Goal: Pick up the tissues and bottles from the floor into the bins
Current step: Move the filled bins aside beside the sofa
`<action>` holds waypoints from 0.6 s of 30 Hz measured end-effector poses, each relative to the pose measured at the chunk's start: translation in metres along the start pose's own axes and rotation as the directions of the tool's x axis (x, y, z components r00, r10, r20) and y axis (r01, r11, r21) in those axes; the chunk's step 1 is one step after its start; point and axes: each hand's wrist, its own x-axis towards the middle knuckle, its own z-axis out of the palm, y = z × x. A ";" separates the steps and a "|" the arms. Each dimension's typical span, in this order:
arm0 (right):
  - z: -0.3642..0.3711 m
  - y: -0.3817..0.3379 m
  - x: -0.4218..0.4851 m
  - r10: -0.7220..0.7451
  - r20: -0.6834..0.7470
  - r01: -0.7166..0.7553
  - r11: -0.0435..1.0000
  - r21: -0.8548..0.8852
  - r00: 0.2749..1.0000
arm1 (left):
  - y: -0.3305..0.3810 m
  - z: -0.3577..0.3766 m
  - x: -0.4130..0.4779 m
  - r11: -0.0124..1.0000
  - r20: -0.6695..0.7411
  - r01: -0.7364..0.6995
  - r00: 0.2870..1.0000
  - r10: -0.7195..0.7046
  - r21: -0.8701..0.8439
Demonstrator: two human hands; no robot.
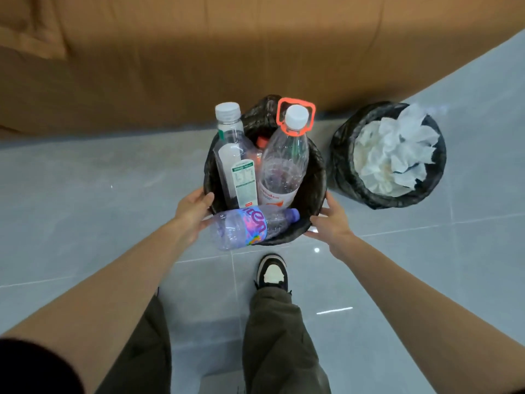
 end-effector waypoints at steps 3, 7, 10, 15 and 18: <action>-0.015 -0.003 0.023 0.004 -0.004 -0.004 0.999 0.046 1.000 | 0.008 0.024 0.016 0.999 0.022 -0.027 0.999 0.026 0.025; -0.023 -0.015 0.043 -0.045 -0.013 0.046 0.995 0.090 0.999 | 0.020 0.043 0.033 0.998 0.010 -0.056 0.998 0.056 0.034; -0.027 -0.025 0.057 -0.071 -0.074 0.080 0.989 0.123 0.995 | 0.027 0.052 0.038 0.998 0.021 -0.052 0.998 0.052 0.027; -0.041 -0.035 0.076 -0.153 -0.218 0.155 0.988 -0.004 0.964 | 0.026 0.082 0.040 0.996 0.057 -0.075 0.996 0.073 0.045; -0.052 -0.038 0.076 -0.201 -0.260 0.172 0.977 -0.130 0.944 | 0.024 0.096 0.037 0.996 0.085 -0.057 0.995 0.051 0.073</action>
